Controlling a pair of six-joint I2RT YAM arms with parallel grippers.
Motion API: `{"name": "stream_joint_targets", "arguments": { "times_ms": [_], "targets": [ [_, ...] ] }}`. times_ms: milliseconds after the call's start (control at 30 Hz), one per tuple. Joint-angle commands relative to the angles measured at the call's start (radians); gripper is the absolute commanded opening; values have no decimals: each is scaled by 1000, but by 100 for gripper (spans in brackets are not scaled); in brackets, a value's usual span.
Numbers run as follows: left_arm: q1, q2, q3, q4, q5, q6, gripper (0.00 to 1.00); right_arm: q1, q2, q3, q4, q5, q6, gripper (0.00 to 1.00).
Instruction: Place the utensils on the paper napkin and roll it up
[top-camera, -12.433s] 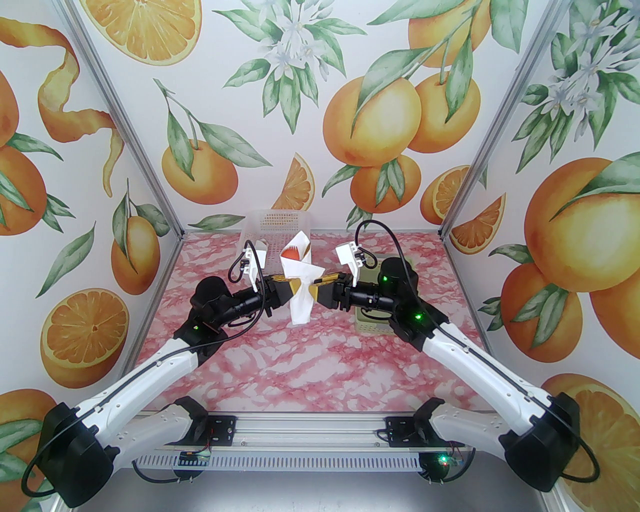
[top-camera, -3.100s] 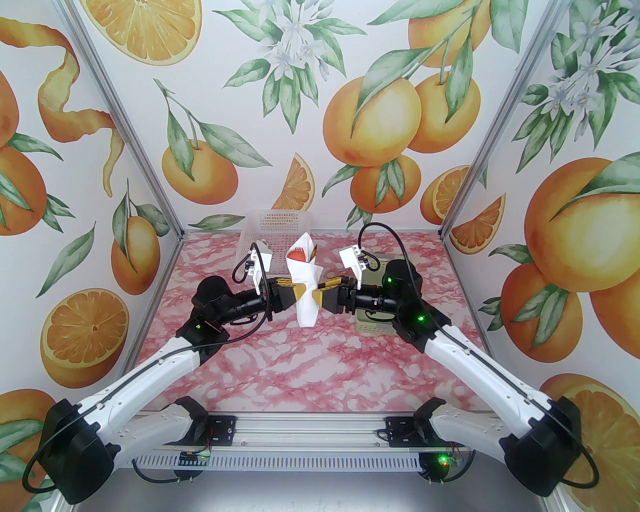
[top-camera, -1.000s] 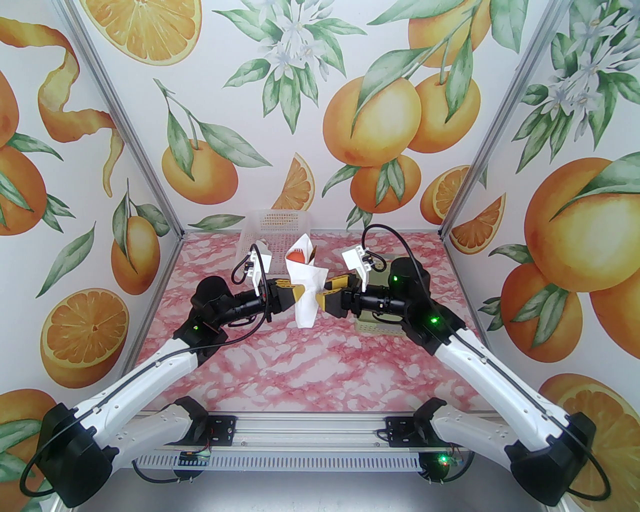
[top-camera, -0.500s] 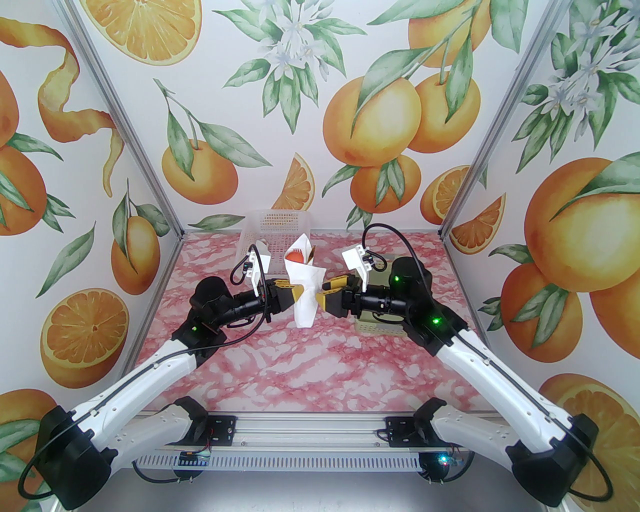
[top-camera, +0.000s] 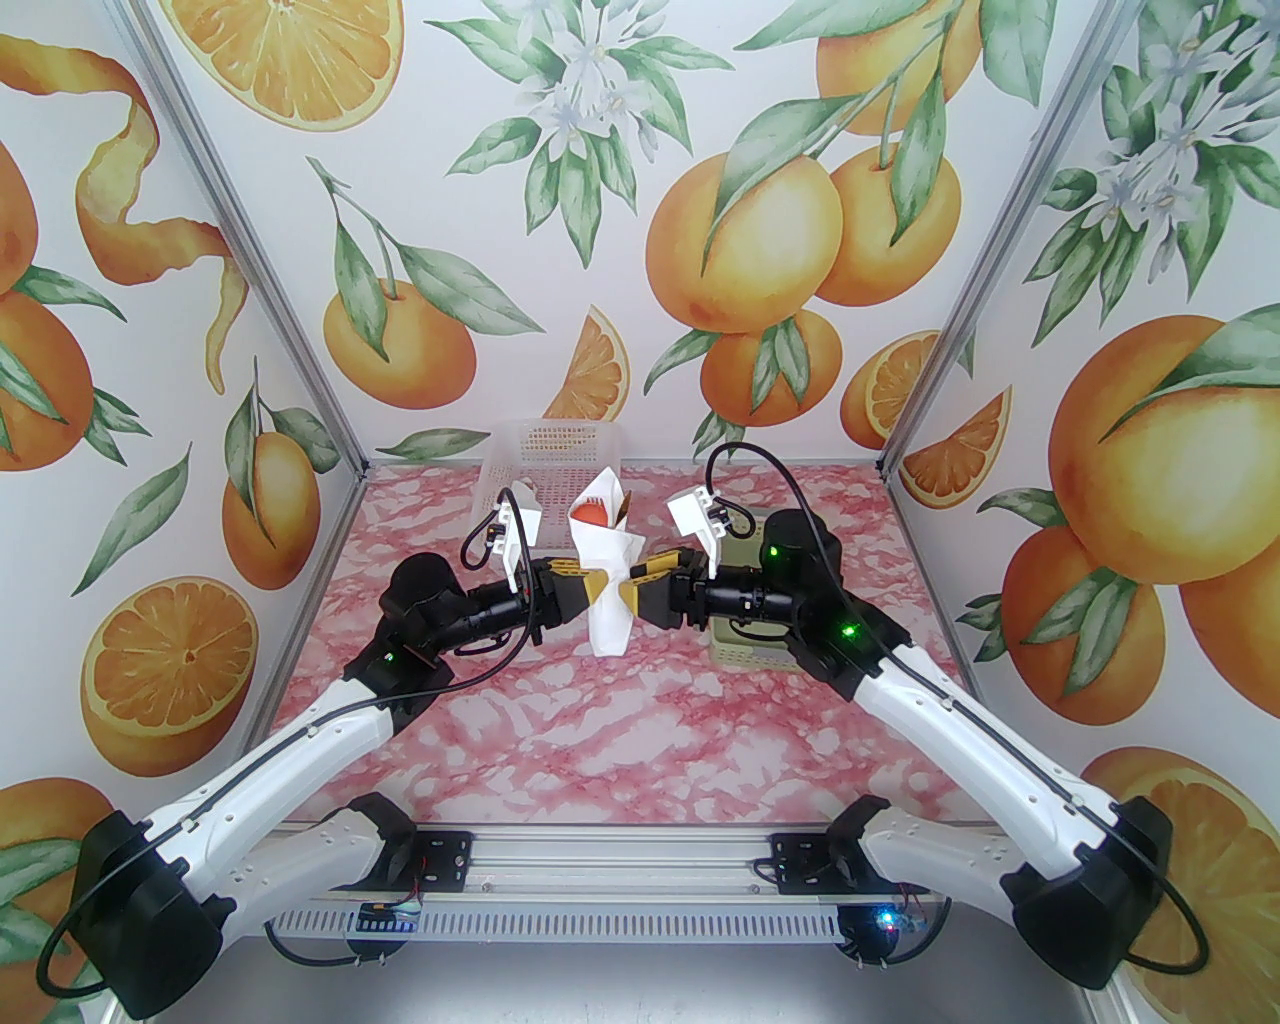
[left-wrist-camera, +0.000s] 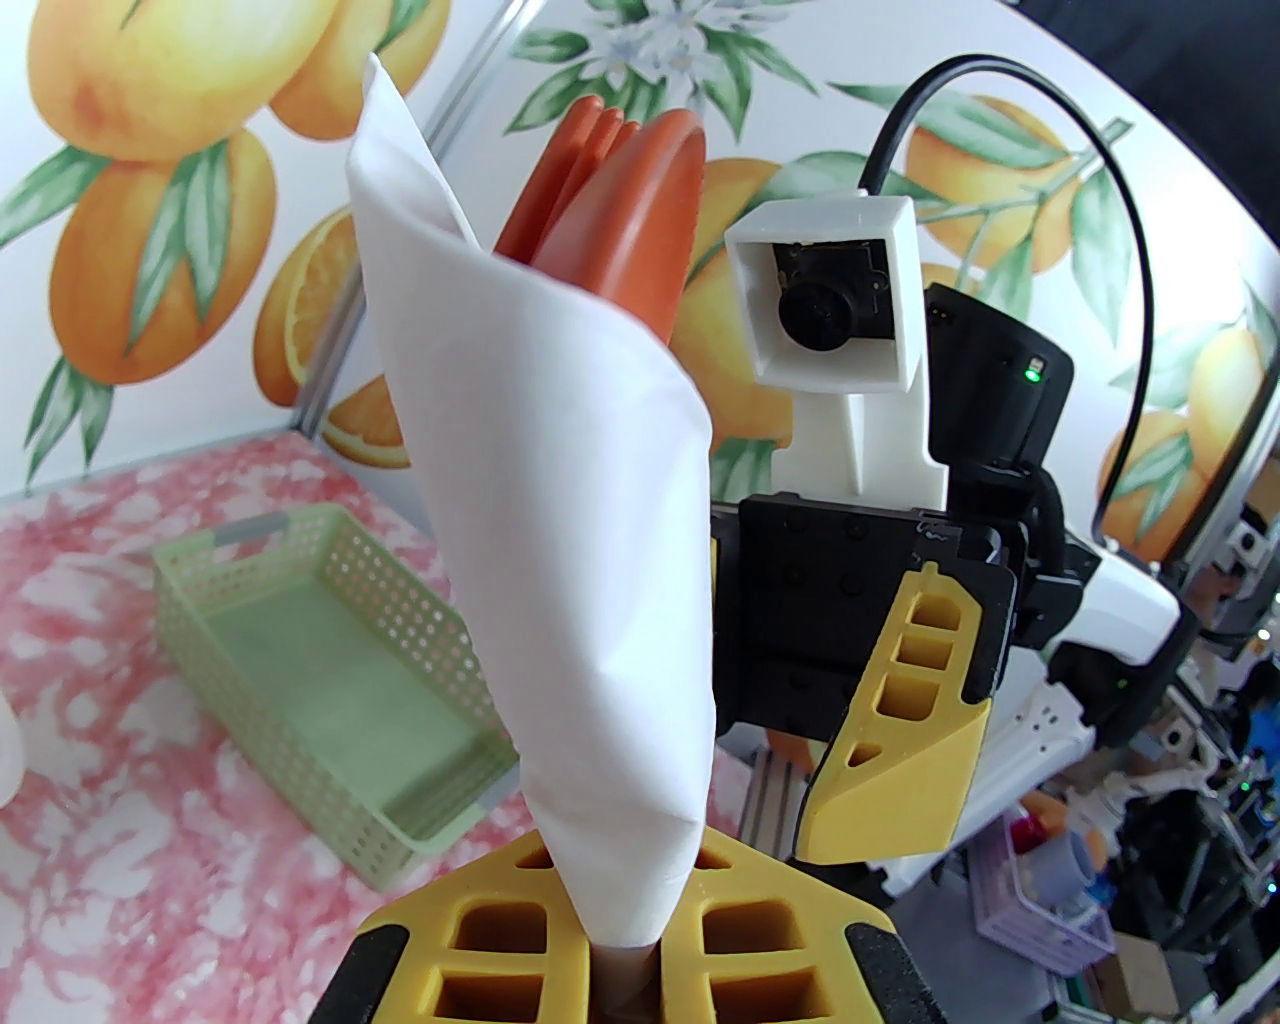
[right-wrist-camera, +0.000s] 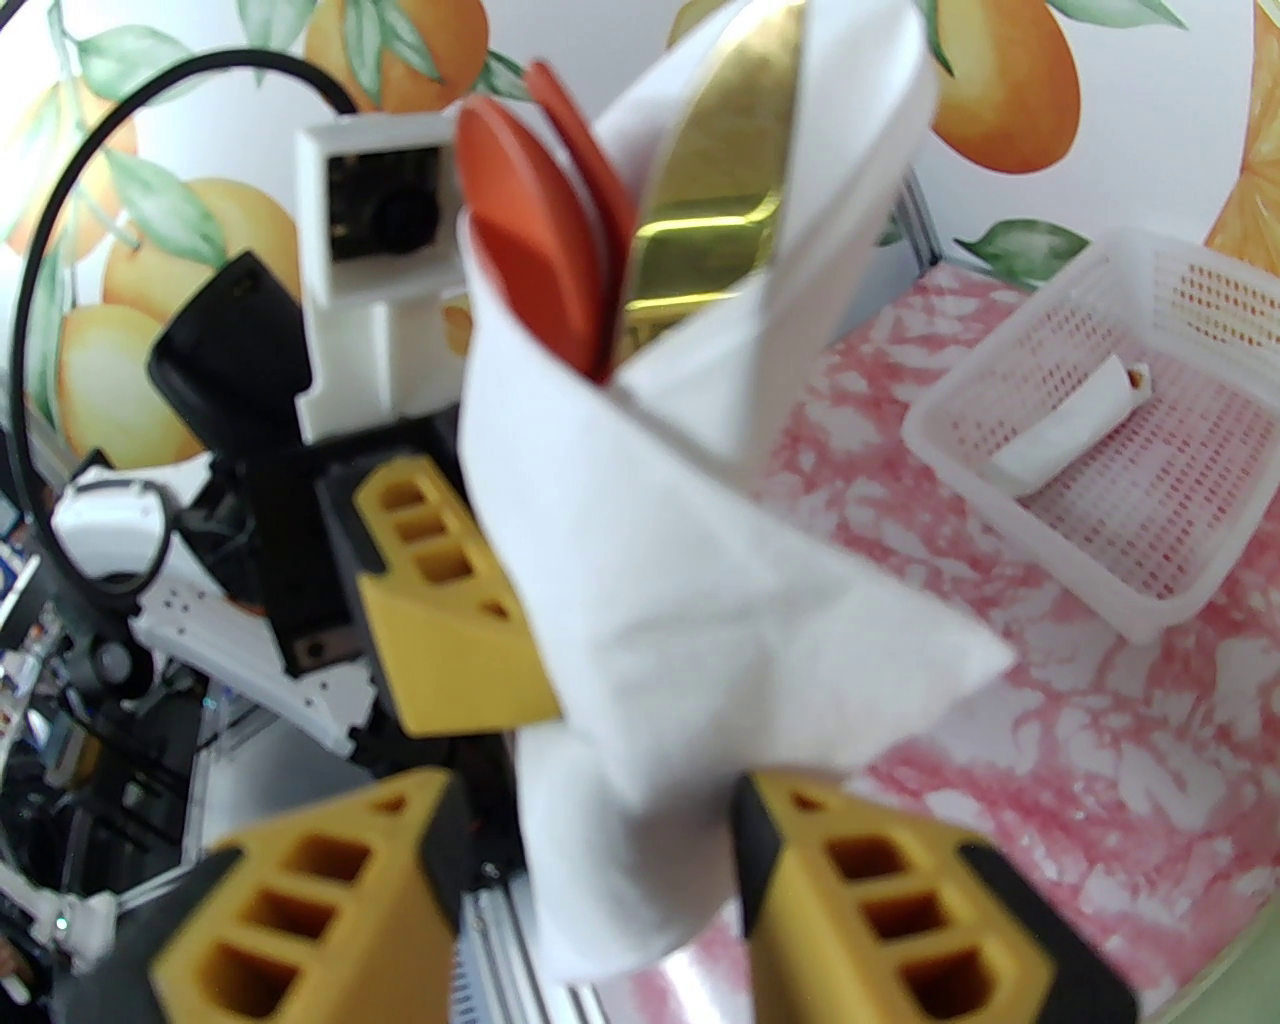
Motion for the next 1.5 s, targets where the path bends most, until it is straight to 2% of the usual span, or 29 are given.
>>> {"name": "stream_joint_targets", "arguments": {
  "times_ms": [0,567,1233,1467],
  "targets": [
    [-4,1,41,64,18,-16,0,9,13,-11,40,-22,9,49],
    [-5,17,41,121,47,-56,0,16,57,-25,161,-105,65,40],
    [-5,52,41,316,209,-185,0,13,60,-32,351,-342,122,37],
    [-5,72,46,363,240,-223,0,13,46,-47,391,-383,135,34]
  ]
}}
